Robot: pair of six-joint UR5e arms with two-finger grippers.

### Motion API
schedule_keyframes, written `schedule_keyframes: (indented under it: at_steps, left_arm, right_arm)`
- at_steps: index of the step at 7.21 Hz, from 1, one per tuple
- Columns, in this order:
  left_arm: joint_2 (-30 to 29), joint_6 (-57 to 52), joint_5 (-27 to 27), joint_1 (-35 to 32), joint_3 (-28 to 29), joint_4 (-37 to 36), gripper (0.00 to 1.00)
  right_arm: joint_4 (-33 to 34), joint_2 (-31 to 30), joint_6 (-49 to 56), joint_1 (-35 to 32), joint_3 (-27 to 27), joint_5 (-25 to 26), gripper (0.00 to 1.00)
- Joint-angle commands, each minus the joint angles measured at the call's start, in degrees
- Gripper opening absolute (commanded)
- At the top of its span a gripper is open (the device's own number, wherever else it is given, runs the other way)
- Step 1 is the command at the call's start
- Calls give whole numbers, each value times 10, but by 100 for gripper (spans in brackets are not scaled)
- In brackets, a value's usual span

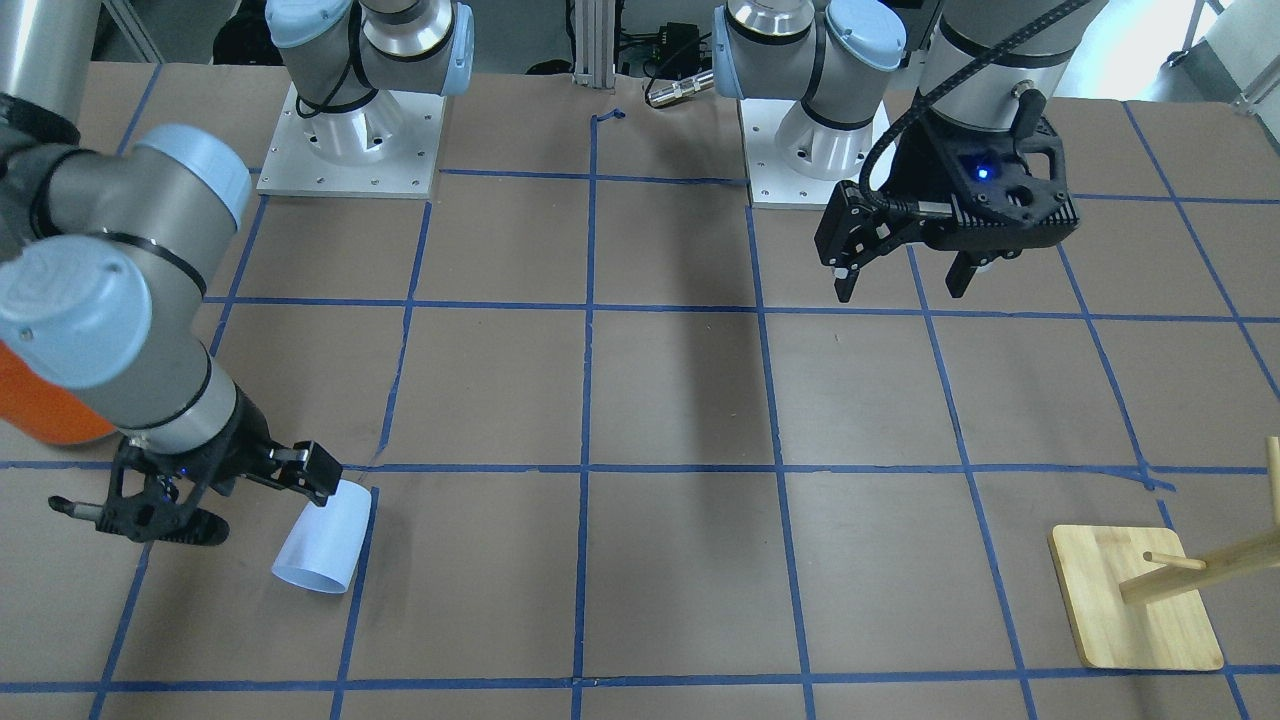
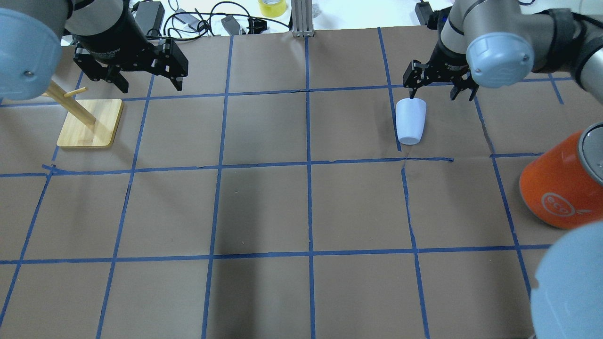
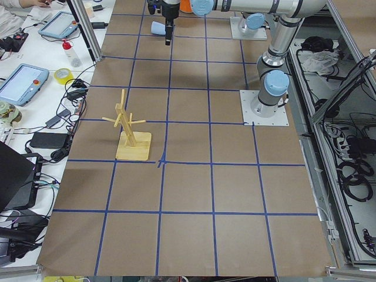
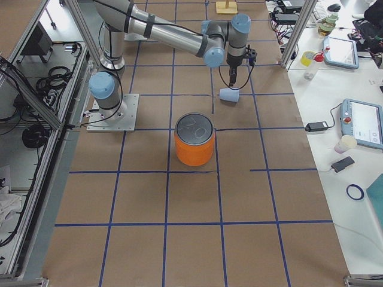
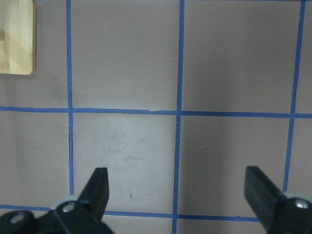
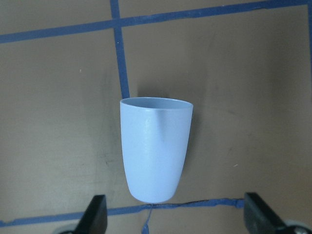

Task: Flip cup
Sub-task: 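Close the right gripper on the light-blue cup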

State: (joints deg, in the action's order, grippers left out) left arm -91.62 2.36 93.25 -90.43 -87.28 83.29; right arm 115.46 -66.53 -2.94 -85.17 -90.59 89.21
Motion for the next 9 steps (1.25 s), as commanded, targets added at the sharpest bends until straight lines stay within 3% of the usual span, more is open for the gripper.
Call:
schedule_keyframes:
  at_steps: [1,3,4,5,6,9]
  left_arm:
    - [-1,0,0,0,0,-1,100]
    - [-1,0,0,0,0,-1,100]
    - [-1,0,0,0,0,-1,100]
    - [-1,0,0,0,0,0,100]
    - [-1,0,-1,0,0,-1,100]
    - [1,0,0,0,0,-1,100]
  right_arm:
    - [76,80,-30,-2,-8,-4,100]
    - [77,98,-33,-2,-10,-3,100]
    - [78,104,-32,-2,-10,-4,90]
    - [78,104,-32,-2,-10,-5,65]
    - [78,104,-31,-3,-9,-5,52]
    - [78,97,-22,-31,1,-5,44]
